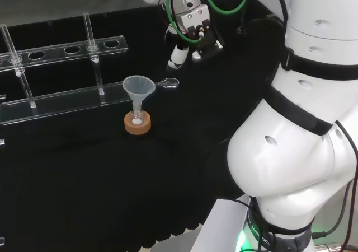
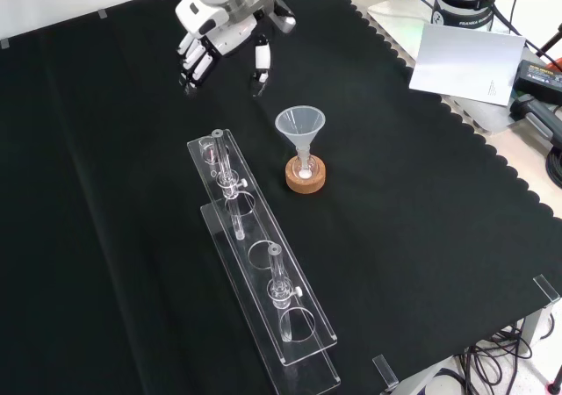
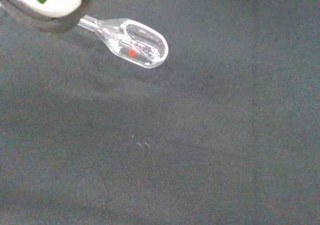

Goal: Remove the funnel from the round-bottom flask.

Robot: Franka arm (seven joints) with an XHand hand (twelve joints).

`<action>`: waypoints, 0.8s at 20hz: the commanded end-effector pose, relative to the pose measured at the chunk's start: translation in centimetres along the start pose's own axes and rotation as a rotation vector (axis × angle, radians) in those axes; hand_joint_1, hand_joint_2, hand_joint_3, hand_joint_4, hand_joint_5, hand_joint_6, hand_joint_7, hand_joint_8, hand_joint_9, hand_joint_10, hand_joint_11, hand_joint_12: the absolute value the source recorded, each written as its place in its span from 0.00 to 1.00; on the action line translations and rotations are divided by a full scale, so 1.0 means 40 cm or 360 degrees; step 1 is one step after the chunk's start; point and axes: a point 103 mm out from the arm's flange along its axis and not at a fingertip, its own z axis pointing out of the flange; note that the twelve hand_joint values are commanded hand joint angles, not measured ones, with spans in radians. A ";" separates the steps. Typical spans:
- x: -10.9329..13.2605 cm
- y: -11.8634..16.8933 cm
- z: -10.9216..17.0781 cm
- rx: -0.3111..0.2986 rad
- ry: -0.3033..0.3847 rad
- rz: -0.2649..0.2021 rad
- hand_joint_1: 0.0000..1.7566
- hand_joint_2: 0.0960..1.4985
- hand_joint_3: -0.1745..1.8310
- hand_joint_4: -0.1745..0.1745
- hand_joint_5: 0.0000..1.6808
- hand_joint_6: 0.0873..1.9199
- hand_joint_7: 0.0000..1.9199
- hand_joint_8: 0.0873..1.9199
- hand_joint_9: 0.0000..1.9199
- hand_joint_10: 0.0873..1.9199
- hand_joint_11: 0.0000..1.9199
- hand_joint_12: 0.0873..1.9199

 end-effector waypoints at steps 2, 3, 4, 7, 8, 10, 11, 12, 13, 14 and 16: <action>0.001 -0.072 -0.037 -0.0022 0.0016 0.0052 0.44 0.37 0.28 0.46 0.22 0.02 0.12 0.31 0.27 0.28 0.18 0.67; 0.004 -0.082 -0.041 -0.0021 0.0022 0.0049 0.44 0.37 0.28 0.46 0.22 0.02 0.12 0.31 0.27 0.28 0.18 0.67; 0.007 -0.093 -0.044 -0.0026 0.0023 0.0045 0.44 0.37 0.28 0.46 0.22 0.02 0.12 0.31 0.27 0.28 0.18 0.68; 0.024 -0.130 -0.059 -0.0019 0.0034 0.0022 0.44 0.37 0.28 0.45 0.20 0.01 0.12 0.31 0.26 0.28 0.18 0.68; 0.029 -0.144 -0.065 -0.0017 0.0043 0.0013 0.43 0.37 0.28 0.45 0.19 0.00 0.11 0.31 0.26 0.28 0.18 0.68; 0.044 -0.172 -0.075 -0.0010 0.0063 -0.0010 0.42 0.37 0.28 0.45 0.17 0.00 0.10 0.31 0.25 0.28 0.19 0.69; 0.045 -0.189 -0.079 -0.0003 0.0101 -0.0058 0.42 0.37 0.28 0.45 0.16 0.00 0.10 0.30 0.25 0.28 0.19 0.70; 0.048 -0.207 -0.082 -0.0003 0.0118 -0.0074 0.41 0.37 0.27 0.45 0.15 0.00 0.09 0.30 0.24 0.28 0.19 0.70; 0.054 -0.223 -0.083 -0.0002 0.0117 -0.0078 0.40 0.38 0.27 0.45 0.15 0.00 0.08 0.30 0.24 0.28 0.19 0.70; 0.056 -0.236 -0.084 0.0003 0.0124 -0.0066 0.39 0.38 0.27 0.46 0.14 0.00 0.08 0.30 0.23 0.29 0.19 0.71; 0.073 -0.265 -0.080 0.0005 0.0112 -0.0059 0.38 0.38 0.26 0.46 0.12 0.00 0.06 0.30 0.21 0.30 0.19 0.71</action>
